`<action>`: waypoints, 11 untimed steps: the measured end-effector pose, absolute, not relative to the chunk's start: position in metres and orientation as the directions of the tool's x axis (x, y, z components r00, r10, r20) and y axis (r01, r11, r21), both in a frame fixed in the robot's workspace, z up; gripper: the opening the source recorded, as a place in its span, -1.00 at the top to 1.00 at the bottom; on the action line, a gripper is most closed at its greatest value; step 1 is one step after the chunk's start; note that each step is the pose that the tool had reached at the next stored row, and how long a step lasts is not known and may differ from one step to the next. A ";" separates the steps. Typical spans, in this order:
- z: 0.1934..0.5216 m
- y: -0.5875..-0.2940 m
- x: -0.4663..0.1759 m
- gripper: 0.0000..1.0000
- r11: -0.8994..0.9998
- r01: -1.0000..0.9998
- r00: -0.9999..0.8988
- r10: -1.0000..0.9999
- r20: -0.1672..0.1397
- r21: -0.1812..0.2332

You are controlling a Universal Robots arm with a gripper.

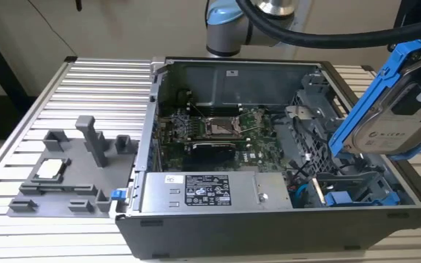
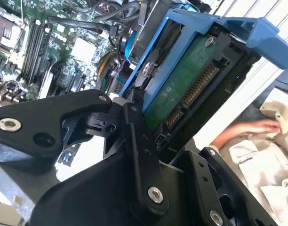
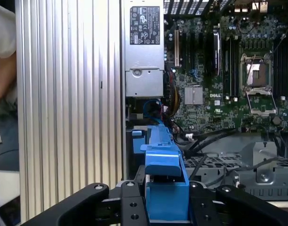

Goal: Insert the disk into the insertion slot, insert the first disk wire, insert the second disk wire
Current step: 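Insert the disk into the insertion slot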

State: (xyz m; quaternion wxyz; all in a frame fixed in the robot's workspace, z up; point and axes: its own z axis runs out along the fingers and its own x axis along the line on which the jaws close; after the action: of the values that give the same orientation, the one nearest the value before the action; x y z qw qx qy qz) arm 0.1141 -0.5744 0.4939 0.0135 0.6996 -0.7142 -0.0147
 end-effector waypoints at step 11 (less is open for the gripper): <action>0.487 -0.576 0.115 0.35 0.020 -0.999 -0.021 -1.000 -0.001 0.040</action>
State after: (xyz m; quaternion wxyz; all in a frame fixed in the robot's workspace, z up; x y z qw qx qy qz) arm 0.1153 -0.5758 0.4866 0.0136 0.6997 -0.7142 -0.0148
